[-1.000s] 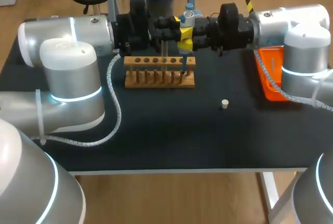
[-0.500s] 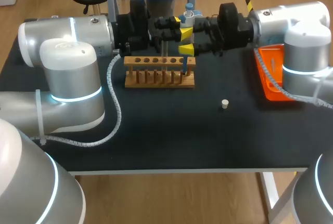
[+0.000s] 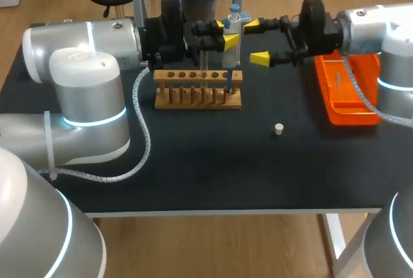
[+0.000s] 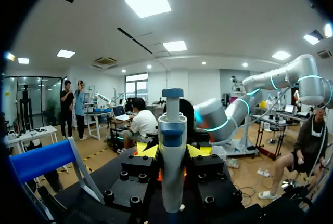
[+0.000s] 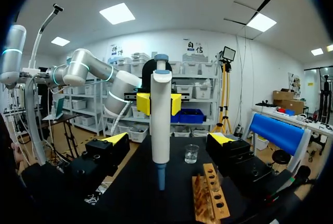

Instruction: Invert the test tube, pick up the pipette, mount the tip to pipette, aspirate from beaker and dispense into the tube, eject the tip, return the pipette, and cap with the stopper.

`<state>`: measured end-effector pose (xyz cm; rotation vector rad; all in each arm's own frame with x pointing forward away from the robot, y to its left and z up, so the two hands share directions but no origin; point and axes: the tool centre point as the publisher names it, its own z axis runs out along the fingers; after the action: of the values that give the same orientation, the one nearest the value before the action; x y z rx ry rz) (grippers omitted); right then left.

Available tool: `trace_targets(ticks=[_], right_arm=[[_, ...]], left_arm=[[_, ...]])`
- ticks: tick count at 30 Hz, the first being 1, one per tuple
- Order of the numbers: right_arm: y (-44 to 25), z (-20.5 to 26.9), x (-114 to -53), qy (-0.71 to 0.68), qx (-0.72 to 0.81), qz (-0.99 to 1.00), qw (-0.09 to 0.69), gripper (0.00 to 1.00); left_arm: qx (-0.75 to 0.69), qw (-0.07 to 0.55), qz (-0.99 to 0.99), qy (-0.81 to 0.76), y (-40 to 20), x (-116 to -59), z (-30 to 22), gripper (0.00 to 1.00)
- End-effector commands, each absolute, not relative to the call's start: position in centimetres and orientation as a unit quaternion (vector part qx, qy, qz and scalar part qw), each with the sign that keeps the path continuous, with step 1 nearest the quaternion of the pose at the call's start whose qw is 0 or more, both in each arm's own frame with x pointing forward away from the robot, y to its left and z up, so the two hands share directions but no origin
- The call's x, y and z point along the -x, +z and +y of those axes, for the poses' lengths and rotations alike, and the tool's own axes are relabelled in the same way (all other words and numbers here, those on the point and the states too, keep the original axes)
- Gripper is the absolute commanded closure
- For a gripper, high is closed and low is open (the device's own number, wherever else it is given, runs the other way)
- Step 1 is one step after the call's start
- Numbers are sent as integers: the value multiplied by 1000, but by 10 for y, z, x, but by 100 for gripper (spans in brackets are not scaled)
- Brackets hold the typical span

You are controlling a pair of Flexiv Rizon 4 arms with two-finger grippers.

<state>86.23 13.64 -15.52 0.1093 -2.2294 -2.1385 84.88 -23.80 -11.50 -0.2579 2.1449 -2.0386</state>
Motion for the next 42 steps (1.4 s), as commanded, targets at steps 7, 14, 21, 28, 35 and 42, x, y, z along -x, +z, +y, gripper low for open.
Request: trace_targets(ticks=[7, 14, 21, 28, 35, 42], right_arm=[[-162, 120, -897, -678, 10, -735, 9, 0], [-162, 130, -932, -669, 26, -743, -9, 0], [-158, 143, -968, -657, 38, -752, -33, 0], [-154, 158, -1003, -644, 47, -762, -51, 0], [-157, 169, -1028, -629, 61, -772, -66, 0], [-163, 178, -1049, -616, 80, -779, -80, 0]], left_arm=[[87, 88, 718, -685, -116, -849, -240, 100], [87, 88, 718, -685, -116, -849, -240, 100], [87, 88, 718, -685, -116, -849, -240, 100], [87, 88, 718, -685, -116, -849, -240, 100], [87, 88, 718, -685, -116, -849, -240, 100], [87, 88, 718, -685, -116, -849, -240, 100]])
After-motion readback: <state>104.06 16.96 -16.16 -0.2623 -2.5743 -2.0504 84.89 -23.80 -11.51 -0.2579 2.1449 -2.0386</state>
